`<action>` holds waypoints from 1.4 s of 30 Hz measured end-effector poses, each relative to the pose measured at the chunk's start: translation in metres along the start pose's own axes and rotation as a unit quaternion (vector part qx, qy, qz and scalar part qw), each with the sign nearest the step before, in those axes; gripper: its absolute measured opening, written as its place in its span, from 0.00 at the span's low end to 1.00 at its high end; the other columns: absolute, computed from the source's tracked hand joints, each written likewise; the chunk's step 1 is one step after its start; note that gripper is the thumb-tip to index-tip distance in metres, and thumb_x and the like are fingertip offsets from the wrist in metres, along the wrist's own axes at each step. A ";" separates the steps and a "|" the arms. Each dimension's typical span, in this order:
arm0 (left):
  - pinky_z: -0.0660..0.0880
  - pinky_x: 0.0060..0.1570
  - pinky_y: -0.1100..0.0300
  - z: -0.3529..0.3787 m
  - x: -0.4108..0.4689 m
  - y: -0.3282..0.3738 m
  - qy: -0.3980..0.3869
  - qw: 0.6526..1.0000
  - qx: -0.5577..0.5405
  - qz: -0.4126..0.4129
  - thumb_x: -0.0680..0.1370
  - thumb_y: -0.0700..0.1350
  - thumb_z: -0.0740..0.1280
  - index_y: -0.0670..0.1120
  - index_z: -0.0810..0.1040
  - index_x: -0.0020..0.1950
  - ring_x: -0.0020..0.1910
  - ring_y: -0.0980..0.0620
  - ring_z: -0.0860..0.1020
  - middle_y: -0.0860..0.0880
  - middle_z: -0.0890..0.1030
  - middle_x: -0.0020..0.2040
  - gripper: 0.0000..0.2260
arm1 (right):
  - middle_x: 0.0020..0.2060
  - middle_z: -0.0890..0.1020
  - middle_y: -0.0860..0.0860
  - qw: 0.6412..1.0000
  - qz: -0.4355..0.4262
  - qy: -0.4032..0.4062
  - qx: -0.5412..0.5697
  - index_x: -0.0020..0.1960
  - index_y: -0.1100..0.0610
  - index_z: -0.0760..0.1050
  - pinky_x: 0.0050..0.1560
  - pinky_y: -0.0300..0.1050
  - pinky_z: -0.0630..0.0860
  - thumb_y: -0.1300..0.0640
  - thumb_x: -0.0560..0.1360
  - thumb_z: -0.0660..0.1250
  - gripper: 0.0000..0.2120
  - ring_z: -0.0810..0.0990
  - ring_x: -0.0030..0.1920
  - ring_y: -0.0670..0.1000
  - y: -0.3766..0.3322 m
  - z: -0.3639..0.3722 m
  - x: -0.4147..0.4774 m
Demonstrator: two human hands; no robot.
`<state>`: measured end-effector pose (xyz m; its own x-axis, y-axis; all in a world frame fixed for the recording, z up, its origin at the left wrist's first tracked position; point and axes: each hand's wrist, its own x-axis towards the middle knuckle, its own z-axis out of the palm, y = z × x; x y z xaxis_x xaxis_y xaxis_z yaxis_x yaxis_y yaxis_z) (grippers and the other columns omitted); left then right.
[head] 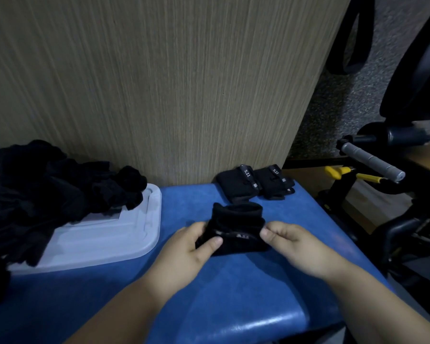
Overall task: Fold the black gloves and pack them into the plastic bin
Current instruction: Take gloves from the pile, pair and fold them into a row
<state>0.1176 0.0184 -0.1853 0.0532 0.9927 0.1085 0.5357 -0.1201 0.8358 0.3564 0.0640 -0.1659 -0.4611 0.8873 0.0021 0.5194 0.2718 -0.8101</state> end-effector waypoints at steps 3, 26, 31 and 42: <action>0.74 0.56 0.66 0.000 0.001 0.001 0.008 0.997 -0.055 -0.045 0.79 0.51 0.64 0.58 0.76 0.53 0.54 0.66 0.78 0.61 0.82 0.52 0.05 | 0.38 0.80 0.42 0.995 0.022 -0.018 0.091 0.48 0.50 0.78 0.44 0.31 0.71 0.42 0.74 0.66 0.12 0.77 0.41 0.39 -0.009 0.003 -0.002; 0.69 0.59 0.62 0.008 -0.004 0.011 0.106 0.984 0.144 -0.026 0.80 0.53 0.61 0.54 0.59 0.75 0.61 0.55 0.71 0.54 0.65 0.67 0.25 | 0.77 0.50 0.39 0.951 -0.067 0.040 -0.300 0.76 0.39 0.52 0.74 0.44 0.51 0.48 0.82 0.53 0.24 0.49 0.76 0.46 -0.024 0.052 0.008; 0.56 0.66 0.64 0.010 -0.011 0.010 0.034 0.966 0.240 0.094 0.81 0.57 0.55 0.64 0.62 0.73 0.70 0.61 0.57 0.65 0.57 0.73 0.19 | 0.76 0.54 0.40 0.935 0.001 0.005 -0.355 0.78 0.45 0.50 0.72 0.45 0.51 0.45 0.82 0.47 0.24 0.51 0.74 0.46 -0.028 0.051 0.010; 0.62 0.65 0.63 -0.003 -0.006 0.002 0.098 0.966 0.238 0.008 0.80 0.55 0.61 0.55 0.67 0.72 0.66 0.55 0.65 0.57 0.68 0.68 0.20 | 0.54 0.75 0.50 0.944 0.068 0.060 -0.316 0.65 0.53 0.71 0.56 0.40 0.68 0.45 0.80 0.57 0.18 0.74 0.60 0.53 -0.036 0.044 0.011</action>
<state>0.1155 0.0118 -0.1823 -0.0723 0.9634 0.2580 0.8650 -0.0682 0.4970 0.3007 0.0474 -0.1626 -0.2932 0.9558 0.0209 0.9114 0.2860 -0.2958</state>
